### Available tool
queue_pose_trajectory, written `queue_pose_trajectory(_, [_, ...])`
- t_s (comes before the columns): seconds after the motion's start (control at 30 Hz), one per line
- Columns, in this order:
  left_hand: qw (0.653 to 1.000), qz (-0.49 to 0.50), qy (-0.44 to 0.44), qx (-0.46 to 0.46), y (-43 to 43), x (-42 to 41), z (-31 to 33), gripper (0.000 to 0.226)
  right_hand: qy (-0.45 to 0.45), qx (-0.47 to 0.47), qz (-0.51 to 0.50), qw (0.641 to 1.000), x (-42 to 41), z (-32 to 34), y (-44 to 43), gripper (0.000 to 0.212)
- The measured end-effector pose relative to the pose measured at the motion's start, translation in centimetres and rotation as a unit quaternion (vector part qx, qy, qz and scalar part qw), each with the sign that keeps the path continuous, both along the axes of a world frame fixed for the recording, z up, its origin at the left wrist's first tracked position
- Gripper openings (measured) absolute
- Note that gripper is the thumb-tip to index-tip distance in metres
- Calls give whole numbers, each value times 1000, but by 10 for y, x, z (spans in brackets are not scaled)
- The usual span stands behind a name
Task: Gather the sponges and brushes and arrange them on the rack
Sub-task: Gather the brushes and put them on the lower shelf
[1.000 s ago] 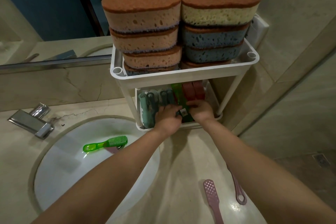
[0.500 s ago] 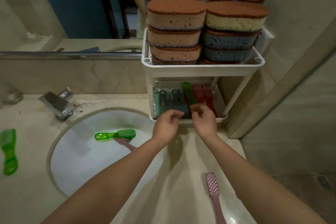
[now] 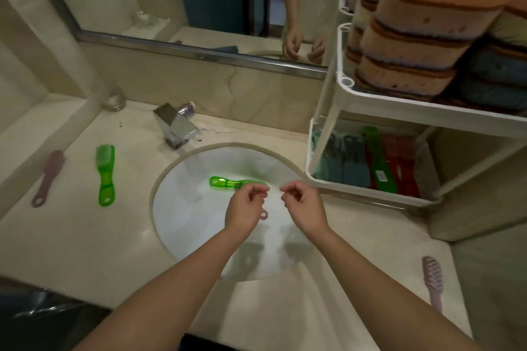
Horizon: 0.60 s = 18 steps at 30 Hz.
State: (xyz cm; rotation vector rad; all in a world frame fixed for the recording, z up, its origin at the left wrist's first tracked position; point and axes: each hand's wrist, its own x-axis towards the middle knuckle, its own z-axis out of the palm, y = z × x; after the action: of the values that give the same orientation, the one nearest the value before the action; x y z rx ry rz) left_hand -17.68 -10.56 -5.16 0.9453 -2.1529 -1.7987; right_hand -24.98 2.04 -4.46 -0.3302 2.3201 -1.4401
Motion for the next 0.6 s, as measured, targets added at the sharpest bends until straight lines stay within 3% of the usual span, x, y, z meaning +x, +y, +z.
queue_pose_trajectory(0.13, [999, 23, -27, 18, -40, 6, -13, 33, -48, 29, 38, 998, -1, -11, -43, 15])
queue_pose_trajectory(0.23, [997, 25, -60, 36, -70, 3, -29, 31, -68, 61, 50, 995, -11, -22, -73, 50])
queue_pose_trajectory(0.37, [991, 23, -115, 58, -106, -9, -58, 20, -83, 110, 46, 989, -27, -56, -105, 40])
queue_pose_trajectory(0.5, [982, 19, -154, 106, -130, -25, -87, 24, -60, 185, 44, 980, -42, -91, -129, 62])
queue_pose_trajectory(0.6, [974, 10, -175, 143, -143, -34, -106, 29, -30, 238, 63, 969, -47, -112, -142, 66])
